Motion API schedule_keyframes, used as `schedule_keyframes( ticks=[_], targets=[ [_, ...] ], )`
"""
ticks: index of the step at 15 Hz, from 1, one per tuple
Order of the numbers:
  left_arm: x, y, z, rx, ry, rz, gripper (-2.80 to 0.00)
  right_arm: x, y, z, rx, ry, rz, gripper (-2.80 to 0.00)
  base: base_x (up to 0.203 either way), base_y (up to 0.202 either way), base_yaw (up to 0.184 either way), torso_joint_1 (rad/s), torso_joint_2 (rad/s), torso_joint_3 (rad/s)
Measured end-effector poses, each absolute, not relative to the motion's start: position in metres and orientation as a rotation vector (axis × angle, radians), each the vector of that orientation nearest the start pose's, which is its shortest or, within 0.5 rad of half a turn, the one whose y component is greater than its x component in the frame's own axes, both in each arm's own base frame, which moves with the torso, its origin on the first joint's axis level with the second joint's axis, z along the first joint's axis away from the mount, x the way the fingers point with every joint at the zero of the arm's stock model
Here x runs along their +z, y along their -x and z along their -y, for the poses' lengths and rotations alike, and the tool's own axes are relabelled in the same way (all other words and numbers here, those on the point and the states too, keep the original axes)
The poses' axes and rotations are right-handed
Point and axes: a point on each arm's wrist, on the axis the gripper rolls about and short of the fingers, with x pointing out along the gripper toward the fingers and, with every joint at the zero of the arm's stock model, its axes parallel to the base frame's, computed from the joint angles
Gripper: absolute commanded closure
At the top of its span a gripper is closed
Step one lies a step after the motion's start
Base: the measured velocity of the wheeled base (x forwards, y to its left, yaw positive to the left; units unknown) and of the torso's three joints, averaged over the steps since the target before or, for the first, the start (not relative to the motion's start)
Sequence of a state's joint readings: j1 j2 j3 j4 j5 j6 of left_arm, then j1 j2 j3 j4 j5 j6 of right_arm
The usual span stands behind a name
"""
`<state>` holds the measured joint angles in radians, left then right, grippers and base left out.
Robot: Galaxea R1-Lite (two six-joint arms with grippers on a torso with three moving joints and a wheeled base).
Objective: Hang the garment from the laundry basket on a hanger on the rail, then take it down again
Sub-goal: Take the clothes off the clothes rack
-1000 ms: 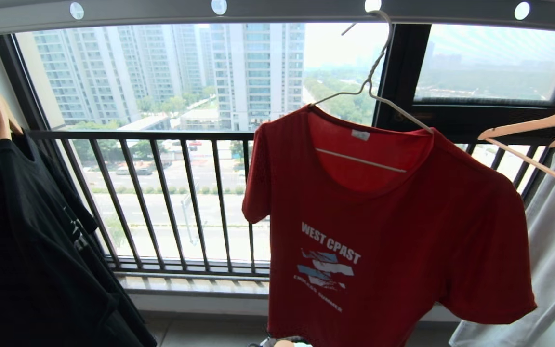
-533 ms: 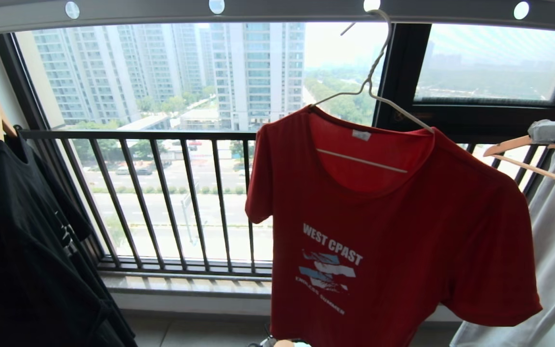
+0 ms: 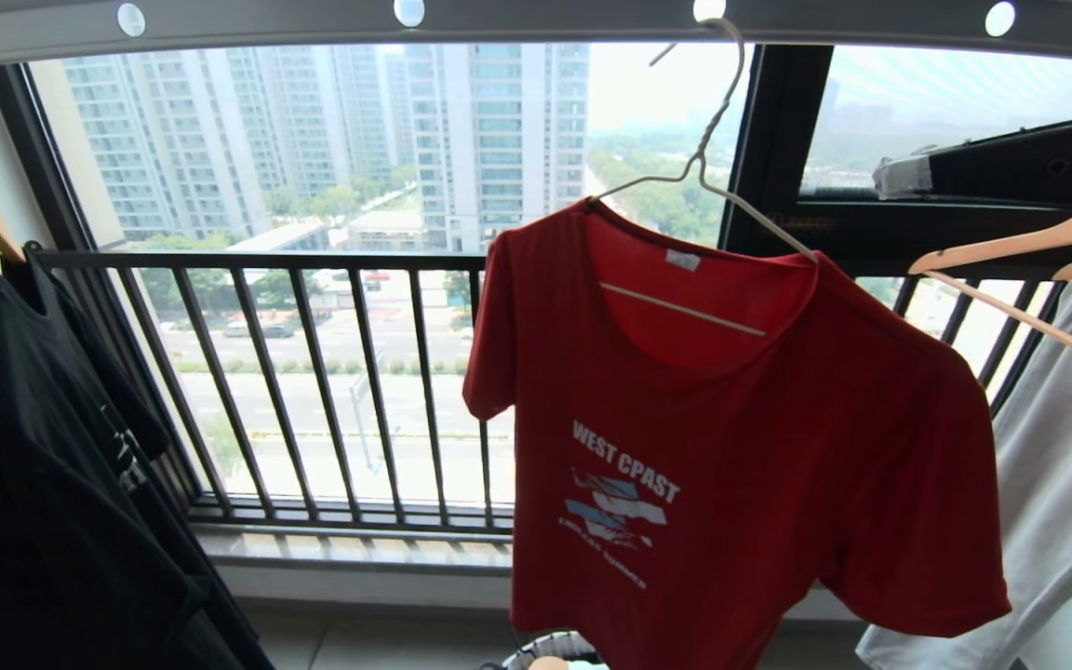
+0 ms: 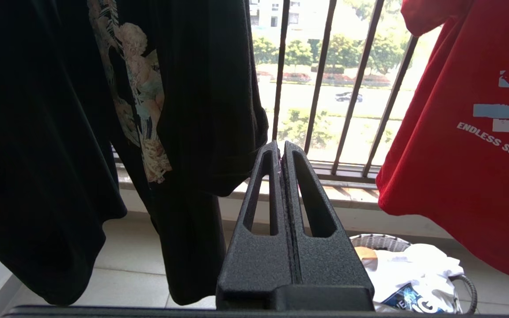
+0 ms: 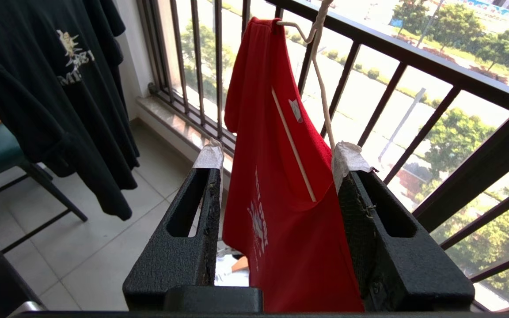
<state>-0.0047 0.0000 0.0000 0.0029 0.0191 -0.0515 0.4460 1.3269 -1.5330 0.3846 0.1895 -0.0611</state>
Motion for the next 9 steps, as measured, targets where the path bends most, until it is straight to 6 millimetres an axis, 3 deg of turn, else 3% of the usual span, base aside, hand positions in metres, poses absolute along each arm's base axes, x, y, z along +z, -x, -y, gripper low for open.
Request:
schedule_keyframes(
  ticks=[9],
  targets=[
    [0.075,0.023,-0.001,0.015,0.051,-0.003,0.00,0.376,-0.240,-0.129,0.629,0.082,-0.120,-2.80,0.000,0.000,0.000,0.000,0.00,0.000]
  ],
)
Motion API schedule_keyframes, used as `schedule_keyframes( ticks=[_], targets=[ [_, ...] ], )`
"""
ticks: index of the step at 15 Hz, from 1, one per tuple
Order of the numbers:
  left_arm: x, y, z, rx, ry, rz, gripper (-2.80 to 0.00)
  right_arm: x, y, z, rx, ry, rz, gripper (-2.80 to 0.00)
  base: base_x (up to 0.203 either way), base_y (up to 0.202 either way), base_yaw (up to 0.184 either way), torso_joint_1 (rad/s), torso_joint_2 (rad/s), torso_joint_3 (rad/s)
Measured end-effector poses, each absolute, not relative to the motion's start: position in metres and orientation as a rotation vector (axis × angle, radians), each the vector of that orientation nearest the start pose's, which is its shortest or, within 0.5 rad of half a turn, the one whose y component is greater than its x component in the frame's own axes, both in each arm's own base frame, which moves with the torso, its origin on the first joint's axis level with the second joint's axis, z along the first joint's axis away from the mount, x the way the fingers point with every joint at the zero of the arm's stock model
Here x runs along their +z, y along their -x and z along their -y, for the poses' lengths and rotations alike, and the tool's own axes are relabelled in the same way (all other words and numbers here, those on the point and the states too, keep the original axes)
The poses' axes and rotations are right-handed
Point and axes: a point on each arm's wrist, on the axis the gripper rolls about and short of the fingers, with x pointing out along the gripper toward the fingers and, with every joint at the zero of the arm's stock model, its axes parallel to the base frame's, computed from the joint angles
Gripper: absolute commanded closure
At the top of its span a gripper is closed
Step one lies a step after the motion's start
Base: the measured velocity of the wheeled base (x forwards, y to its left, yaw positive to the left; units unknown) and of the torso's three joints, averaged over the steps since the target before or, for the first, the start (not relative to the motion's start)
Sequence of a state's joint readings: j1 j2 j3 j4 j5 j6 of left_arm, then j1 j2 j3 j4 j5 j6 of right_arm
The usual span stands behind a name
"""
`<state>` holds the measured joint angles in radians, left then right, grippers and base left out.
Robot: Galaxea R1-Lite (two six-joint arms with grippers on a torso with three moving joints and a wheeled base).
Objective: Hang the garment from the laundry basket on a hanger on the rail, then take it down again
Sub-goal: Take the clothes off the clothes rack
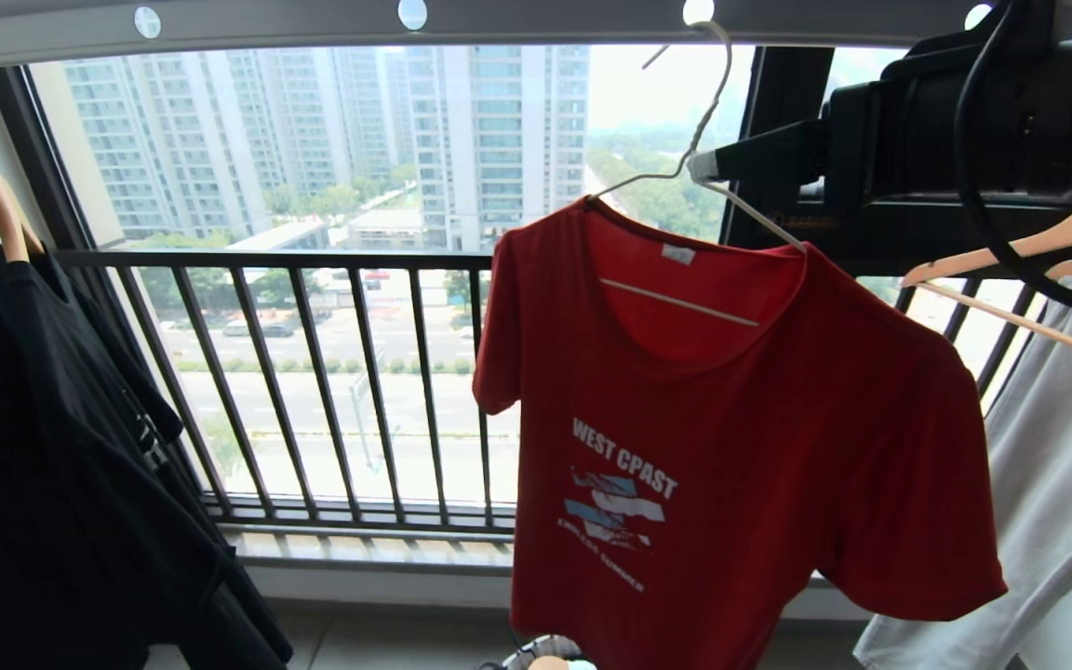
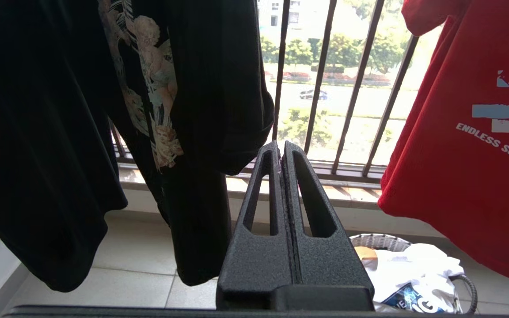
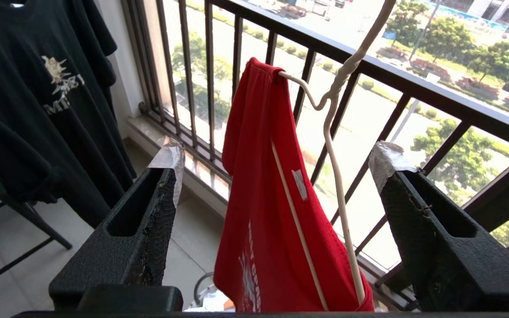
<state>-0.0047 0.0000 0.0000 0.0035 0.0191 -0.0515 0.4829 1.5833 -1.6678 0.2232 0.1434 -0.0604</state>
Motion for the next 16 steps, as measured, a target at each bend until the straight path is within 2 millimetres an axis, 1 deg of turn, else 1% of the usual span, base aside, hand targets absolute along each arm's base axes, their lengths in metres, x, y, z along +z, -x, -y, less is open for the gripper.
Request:
schedule_keyframes(
  ticks=[2,5,10,16],
  targets=[
    [0.075,0.023,-0.001,0.015,0.051,-0.003,0.00,0.375,-0.252,-0.136,0.617,0.091,-0.097,-2.80,0.000,0.000,0.000,0.000,0.00,0.000],
    [0.075,0.023,-0.001,0.015,0.051,-0.003,0.00,0.377,-0.263,-0.141,0.616,0.141,-0.070,-2.80,0.000,0.000,0.000,0.000,0.00,0.000],
    [0.075,0.023,-0.001,0.015,0.051,-0.003,0.00,0.374,-0.279,-0.148,0.608,0.148,-0.068,-2.80,0.000,0.000,0.000,0.000,0.00,0.000],
    [0.075,0.023,-0.001,0.015,0.051,-0.003,0.00,0.366,-0.296,-0.146,0.569,0.148,-0.076,-2.80,0.000,0.000,0.000,0.000,0.00,0.000]
  ],
)
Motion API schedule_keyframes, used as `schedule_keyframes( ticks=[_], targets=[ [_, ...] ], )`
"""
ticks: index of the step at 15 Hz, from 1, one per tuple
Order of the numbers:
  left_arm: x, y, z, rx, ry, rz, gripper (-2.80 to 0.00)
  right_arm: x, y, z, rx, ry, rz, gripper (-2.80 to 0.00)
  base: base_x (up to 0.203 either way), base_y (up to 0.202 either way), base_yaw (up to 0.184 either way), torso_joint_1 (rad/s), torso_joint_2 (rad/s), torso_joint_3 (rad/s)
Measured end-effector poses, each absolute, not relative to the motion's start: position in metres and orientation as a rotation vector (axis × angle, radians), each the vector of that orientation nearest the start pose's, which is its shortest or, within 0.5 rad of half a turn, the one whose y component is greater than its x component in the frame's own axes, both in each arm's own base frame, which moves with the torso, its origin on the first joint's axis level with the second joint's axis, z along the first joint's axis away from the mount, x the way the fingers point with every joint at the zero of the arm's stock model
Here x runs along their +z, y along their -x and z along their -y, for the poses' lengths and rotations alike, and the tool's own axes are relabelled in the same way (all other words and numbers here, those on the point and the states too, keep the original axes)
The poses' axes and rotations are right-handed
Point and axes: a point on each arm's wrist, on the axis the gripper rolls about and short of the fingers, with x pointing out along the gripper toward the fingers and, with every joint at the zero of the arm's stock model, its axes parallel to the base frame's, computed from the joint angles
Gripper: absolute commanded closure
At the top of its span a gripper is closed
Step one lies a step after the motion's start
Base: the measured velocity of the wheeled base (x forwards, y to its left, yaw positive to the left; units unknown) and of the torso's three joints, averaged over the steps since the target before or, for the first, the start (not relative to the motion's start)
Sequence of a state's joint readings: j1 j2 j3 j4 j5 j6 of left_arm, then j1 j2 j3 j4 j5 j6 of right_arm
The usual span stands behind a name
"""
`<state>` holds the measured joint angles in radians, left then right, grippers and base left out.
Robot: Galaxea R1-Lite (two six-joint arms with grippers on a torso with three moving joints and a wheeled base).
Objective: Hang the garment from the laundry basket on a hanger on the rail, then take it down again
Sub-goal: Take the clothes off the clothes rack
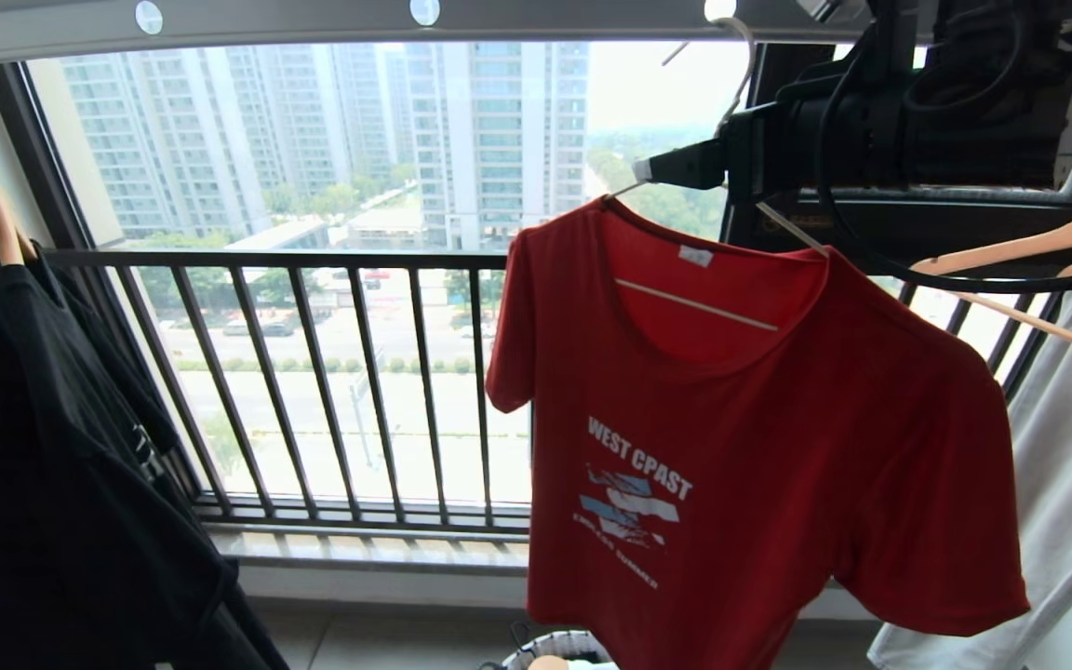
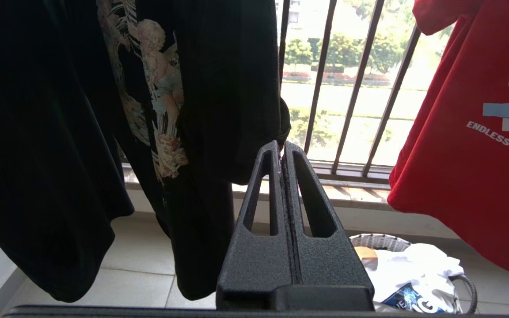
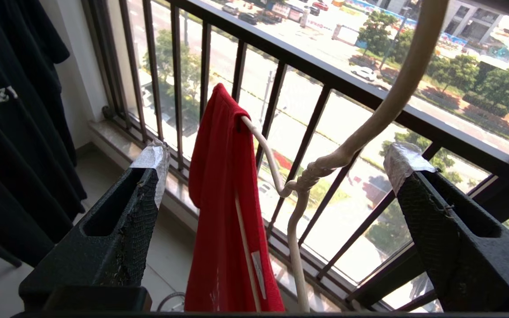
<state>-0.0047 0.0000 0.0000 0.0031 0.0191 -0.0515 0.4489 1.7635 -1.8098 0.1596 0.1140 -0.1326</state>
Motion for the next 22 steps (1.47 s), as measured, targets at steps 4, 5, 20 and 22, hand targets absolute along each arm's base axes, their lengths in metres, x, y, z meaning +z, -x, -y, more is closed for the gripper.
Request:
schedule_keyframes(
  ticks=[4,5,20,22],
  targets=[
    [0.075,0.023,-0.001,0.015,0.051,-0.003,0.00,0.363,-0.302,-0.142,0.554,0.148,-0.086,-2.80,0.000,0.000,0.000,0.000,0.00,0.000],
    [0.075,0.023,-0.001,0.015,0.051,-0.003,0.00,0.363,-0.303,-0.142,0.551,0.149,-0.089,-2.80,0.000,0.000,0.000,0.000,0.00,0.000],
    [0.075,0.023,-0.001,0.015,0.051,-0.003,0.00,0.346,-0.319,-0.143,0.536,0.153,-0.140,-2.80,0.000,0.000,0.000,0.000,0.00,0.000],
    [0.075,0.023,-0.001,0.015,0.051,-0.003,0.00,0.347,-0.320,-0.143,0.535,0.152,-0.126,0.00,0.000,0.000,0.000,0.000,0.00,0.000]
  ],
)
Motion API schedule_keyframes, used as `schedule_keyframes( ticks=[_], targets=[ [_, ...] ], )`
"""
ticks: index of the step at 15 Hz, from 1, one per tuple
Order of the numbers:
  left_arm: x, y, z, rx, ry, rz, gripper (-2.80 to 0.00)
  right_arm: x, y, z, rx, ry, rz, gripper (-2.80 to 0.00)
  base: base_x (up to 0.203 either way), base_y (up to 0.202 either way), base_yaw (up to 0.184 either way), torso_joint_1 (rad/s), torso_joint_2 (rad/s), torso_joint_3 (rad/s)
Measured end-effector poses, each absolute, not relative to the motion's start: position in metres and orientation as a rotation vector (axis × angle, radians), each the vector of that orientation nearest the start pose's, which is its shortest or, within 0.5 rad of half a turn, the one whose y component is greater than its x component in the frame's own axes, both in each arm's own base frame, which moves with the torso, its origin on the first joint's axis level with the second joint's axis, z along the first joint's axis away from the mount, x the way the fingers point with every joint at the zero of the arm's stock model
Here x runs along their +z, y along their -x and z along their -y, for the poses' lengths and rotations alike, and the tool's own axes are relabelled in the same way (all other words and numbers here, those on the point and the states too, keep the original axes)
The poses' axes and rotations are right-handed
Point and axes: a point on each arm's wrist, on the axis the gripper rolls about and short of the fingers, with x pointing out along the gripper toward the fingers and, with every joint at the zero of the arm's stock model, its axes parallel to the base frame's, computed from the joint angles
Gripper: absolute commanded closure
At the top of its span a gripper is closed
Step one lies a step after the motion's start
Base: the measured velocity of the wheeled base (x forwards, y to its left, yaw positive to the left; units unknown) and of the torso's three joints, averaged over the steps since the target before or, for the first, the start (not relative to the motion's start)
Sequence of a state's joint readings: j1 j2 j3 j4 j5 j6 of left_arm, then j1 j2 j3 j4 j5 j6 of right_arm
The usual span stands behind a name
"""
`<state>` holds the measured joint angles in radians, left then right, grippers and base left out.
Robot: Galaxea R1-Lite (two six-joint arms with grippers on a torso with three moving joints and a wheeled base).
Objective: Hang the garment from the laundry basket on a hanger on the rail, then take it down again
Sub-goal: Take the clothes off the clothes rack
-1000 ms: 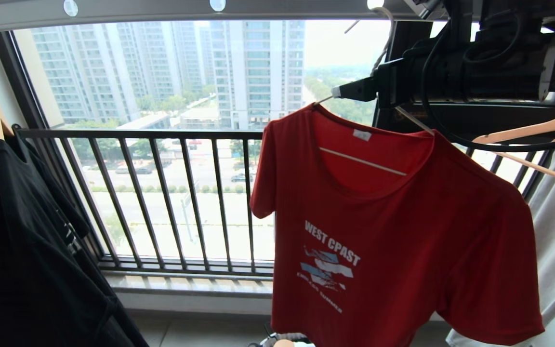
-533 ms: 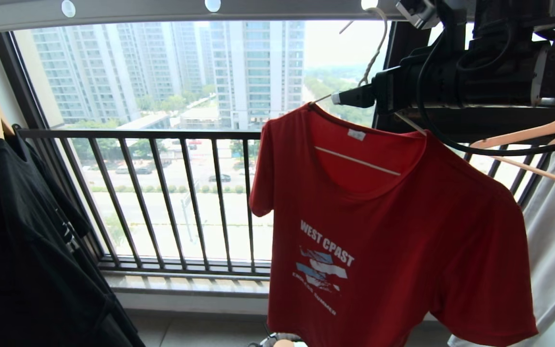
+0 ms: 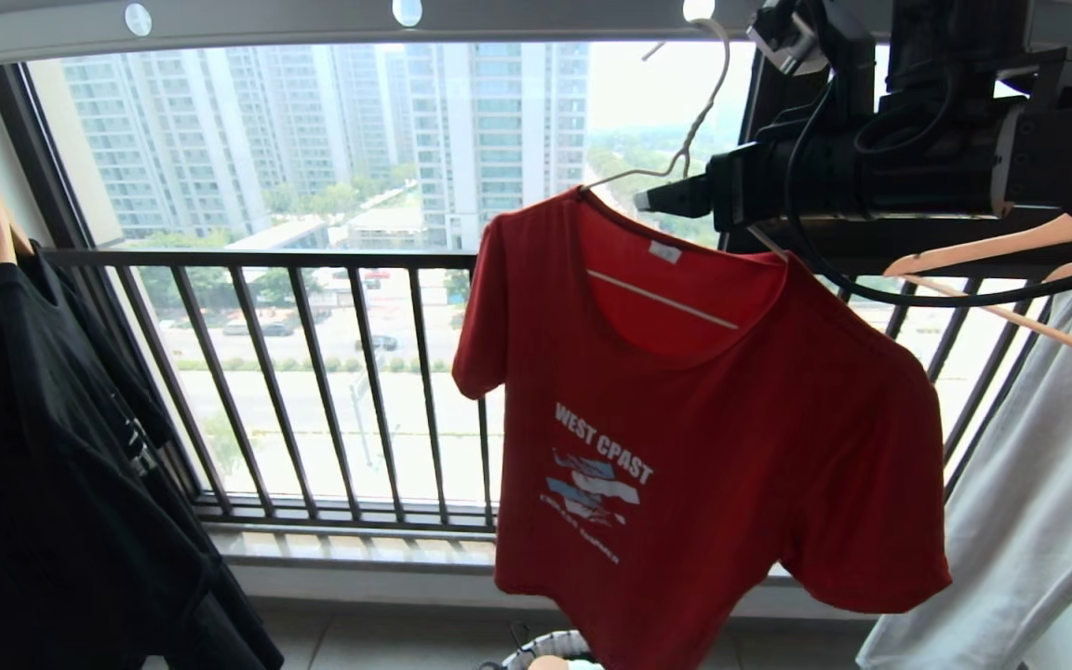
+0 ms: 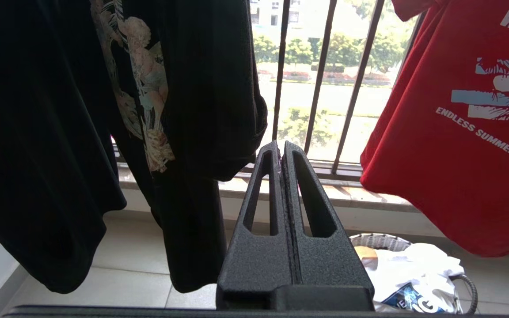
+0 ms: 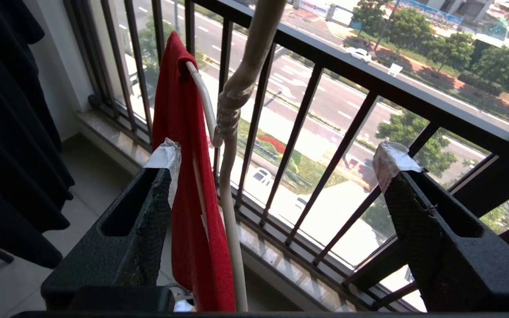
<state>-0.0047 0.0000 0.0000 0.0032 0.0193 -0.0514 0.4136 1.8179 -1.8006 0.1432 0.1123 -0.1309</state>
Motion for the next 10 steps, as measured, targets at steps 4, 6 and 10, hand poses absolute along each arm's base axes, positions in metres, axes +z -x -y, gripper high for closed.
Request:
schedule_keyframes(
  ticks=[4,6,10],
  targets=[
    [0.0752,0.0228,-0.0005,0.015,0.051,-0.003,0.00,0.3491,-0.3197,-0.1433,0.535,0.150,-0.115,0.00,0.000,0.000,0.000,0.000,0.00,0.000],
    [0.0752,0.0228,-0.0005,0.015,0.051,-0.002,0.00,0.3497,-0.3192,-0.1430,0.535,0.150,-0.113,0.00,0.000,0.000,0.000,0.000,0.00,0.000],
    [0.0752,0.0228,-0.0005,0.015,0.051,-0.002,0.00,0.3575,-0.3117,-0.1412,0.537,0.146,-0.088,0.00,0.000,0.000,0.000,0.000,0.00,0.000]
  ],
)
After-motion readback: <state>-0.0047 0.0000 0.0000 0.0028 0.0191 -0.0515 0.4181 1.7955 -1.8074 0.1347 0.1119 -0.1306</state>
